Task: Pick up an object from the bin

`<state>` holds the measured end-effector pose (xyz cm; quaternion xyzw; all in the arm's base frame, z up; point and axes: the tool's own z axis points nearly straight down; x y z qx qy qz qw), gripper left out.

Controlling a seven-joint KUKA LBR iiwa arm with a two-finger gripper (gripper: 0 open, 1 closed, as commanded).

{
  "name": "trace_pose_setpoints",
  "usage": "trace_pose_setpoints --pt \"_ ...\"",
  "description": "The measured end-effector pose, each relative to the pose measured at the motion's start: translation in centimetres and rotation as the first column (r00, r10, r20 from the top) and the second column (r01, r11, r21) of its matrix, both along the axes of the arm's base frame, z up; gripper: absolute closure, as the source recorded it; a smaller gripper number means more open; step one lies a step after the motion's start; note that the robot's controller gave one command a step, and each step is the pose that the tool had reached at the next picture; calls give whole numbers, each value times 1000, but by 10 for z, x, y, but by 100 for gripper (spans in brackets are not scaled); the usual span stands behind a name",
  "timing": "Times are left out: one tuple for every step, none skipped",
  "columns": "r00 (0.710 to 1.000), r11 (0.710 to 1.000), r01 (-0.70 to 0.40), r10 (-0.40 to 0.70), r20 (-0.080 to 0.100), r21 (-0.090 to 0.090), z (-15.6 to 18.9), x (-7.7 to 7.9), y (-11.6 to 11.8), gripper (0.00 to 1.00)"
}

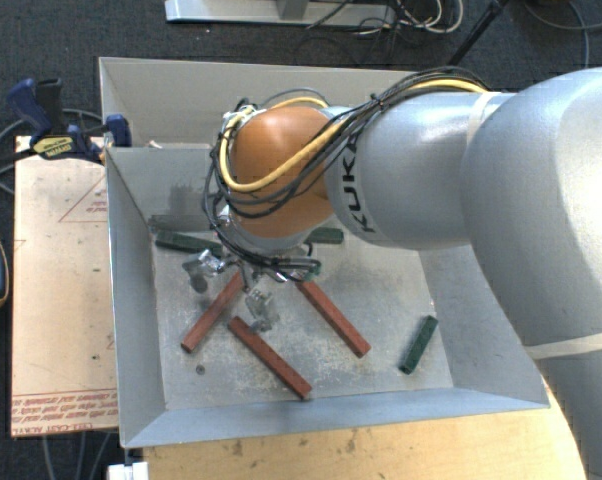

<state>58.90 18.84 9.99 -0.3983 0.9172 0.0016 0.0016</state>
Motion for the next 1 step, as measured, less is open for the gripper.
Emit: trace_pose_setpoints --pt "980 980 -199 199 -2 -3 -31 9 -14 0"
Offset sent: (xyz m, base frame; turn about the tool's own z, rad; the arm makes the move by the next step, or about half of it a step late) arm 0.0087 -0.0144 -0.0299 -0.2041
